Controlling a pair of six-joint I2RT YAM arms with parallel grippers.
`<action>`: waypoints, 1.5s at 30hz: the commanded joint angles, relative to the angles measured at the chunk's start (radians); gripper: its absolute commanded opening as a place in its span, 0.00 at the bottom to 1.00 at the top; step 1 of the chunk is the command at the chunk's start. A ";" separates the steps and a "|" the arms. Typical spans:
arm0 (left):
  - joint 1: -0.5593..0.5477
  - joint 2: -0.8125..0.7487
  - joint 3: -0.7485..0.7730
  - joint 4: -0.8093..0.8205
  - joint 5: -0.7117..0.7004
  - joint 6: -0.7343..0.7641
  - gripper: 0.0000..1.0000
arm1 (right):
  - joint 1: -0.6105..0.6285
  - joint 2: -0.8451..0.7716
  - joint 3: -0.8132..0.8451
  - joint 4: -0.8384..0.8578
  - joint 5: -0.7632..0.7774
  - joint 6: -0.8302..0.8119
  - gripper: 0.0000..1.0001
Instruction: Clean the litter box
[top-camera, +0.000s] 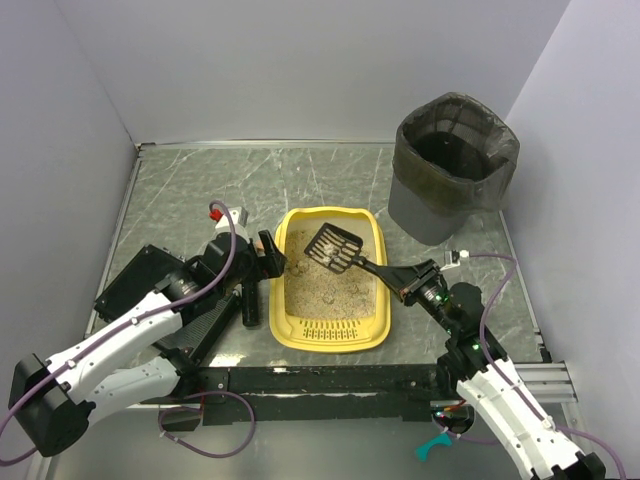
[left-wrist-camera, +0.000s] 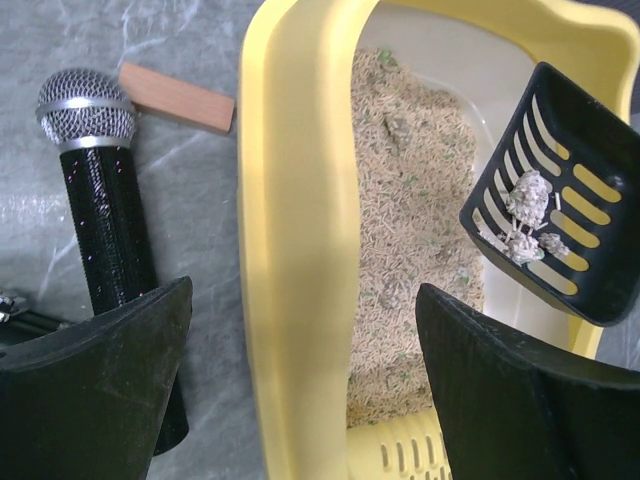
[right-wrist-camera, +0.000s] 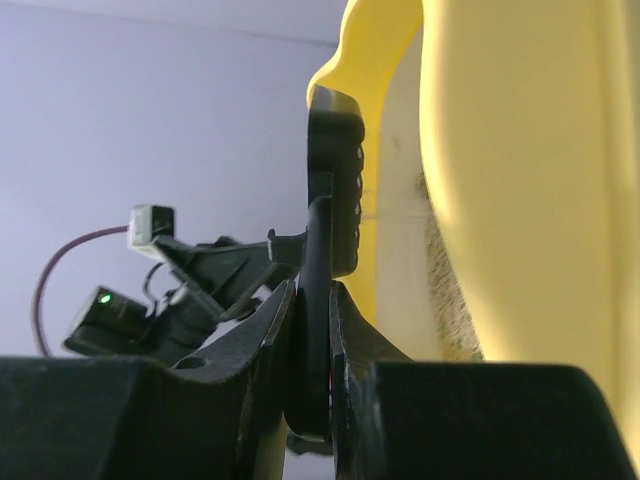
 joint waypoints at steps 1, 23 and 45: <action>-0.004 -0.024 -0.006 0.003 -0.023 -0.018 0.97 | -0.004 -0.002 0.038 0.067 -0.032 0.003 0.00; -0.004 -0.037 -0.038 0.045 0.039 -0.001 0.97 | -0.018 -0.072 0.118 -0.115 0.065 -0.074 0.00; -0.004 -0.053 -0.075 0.118 0.082 0.025 0.97 | -0.021 -0.059 0.254 -0.219 0.168 -0.020 0.00</action>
